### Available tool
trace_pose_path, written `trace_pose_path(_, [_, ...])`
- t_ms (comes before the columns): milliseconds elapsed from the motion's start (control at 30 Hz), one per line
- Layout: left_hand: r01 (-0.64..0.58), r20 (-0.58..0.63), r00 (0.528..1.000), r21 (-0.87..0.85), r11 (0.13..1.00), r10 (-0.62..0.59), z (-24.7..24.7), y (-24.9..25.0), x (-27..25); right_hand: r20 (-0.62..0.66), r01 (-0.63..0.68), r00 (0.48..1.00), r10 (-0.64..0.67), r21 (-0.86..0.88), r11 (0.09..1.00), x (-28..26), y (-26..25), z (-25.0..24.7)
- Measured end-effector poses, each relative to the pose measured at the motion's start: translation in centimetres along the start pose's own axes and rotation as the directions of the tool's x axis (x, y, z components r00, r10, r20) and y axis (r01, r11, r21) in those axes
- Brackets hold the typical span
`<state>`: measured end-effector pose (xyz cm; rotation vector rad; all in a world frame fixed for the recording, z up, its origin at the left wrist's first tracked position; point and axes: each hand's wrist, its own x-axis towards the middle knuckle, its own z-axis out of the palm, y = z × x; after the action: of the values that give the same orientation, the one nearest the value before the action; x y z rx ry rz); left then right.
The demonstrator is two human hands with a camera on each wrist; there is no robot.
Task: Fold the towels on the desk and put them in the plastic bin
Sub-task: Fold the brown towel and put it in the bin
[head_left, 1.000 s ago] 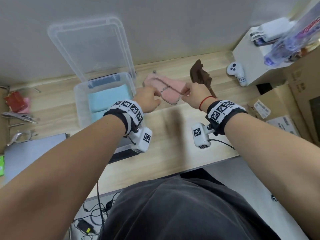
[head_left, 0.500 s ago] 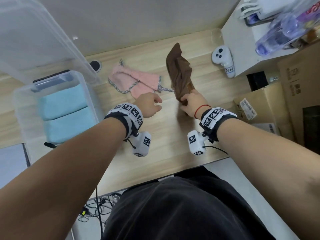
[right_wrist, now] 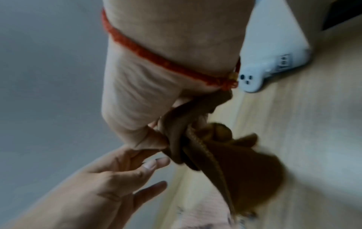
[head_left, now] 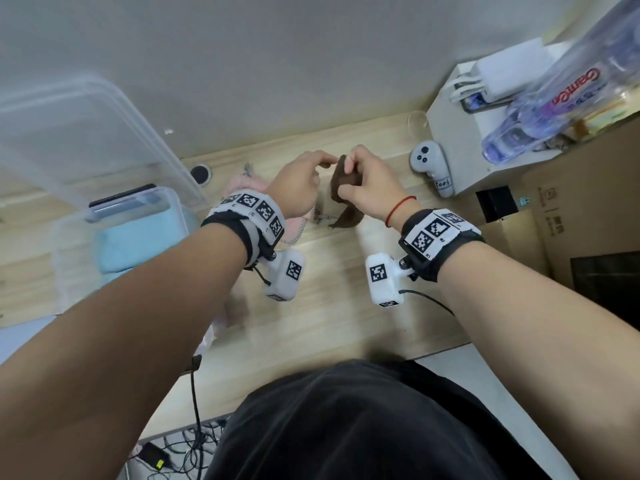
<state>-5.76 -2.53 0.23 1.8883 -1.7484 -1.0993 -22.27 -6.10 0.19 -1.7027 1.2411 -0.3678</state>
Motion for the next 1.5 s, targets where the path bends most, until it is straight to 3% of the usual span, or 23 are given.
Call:
trace_pose_path(233, [0.015, 0.179, 0.984, -0.189, 0.982, 0.019, -3.5, 2.9, -2.1, 0.070, 0.052, 0.995, -0.064, 0.161, 0.986, -0.3, -5.6, -2.7])
trace_pose_path(300, [0.024, 0.127, 0.992, -0.221, 0.975, 0.004, -3.8, 3.1, -3.2, 0.074, 0.072, 0.994, -0.083, 0.139, 0.988, -0.6, -6.5, -3.5])
trace_pose_path(367, [0.040, 0.000, 0.999, -0.229, 0.973, -0.042, -4.3, 3.3, -4.5, 0.138, 0.106, 0.984, -0.111, 0.042, 0.993, -1.0, -7.0, -4.1])
trace_pose_path(467, [0.041, -0.176, 0.982, -0.123, 0.992, -0.063, -5.3, 3.8, -6.7, 0.217, 0.242, 0.957, -0.191, -0.244, 0.939, -1.9, -7.4, -4.1])
trace_pose_path(600, [0.041, -0.219, 0.974, -0.032, 0.999, -0.047, -6.5, 3.8, -10.0, 0.180, 0.338, 0.940, -0.291, -0.362, 0.868, -3.8, -8.6, -2.8])
trace_pose_path(800, [0.022, -0.235, 0.972, -0.006, 1.000, -0.023, -8.2, 4.1, -15.1, -0.018, 0.392, 0.900, -0.436, -0.406, 0.826, -7.5, -11.4, -1.3])
trace_pose_path(900, [0.038, -0.143, 0.989, 0.025, 0.999, -0.034, -8.6, 3.0, -18.4, -0.084, 0.357, 0.896, -0.436, -0.449, 0.819, -10.1, -12.7, -0.4])
trace_pose_path(967, [0.056, -0.083, 0.995, 0.107, 0.993, -0.047, -8.4, 2.1, -20.2, -0.178, 0.348, 0.881, -0.439, -0.386, 0.854, -11.5, -12.9, -0.2])
trace_pose_path(1067, [0.054, -0.096, 0.994, 0.097, 0.994, -0.045, -7.9, 0.7, -23.2, -0.252, 0.341, 0.870, -0.425, -0.316, 0.885, -13.8, -12.8, 0.1])
trace_pose_path(1167, [0.029, -0.135, 0.990, -0.038, 0.999, -0.034, -7.6, -0.6, -25.1, -0.219, 0.303, 0.890, -0.401, -0.374, 0.877, -15.3, -12.0, 0.2])
trace_pose_path(1300, [0.052, -0.141, 0.988, -0.096, 0.994, -0.065, -7.8, -1.5, -26.3, -0.096, 0.174, 0.962, -0.256, -0.511, 0.842, -16.7, -10.5, 0.2])
trace_pose_path(1500, [0.063, -0.150, 0.983, -0.276, 0.959, -0.108, -8.1, -0.9, -27.1, -0.020, 0.118, 0.988, -0.151, -0.532, 0.838, -19.0, -9.9, 0.0])
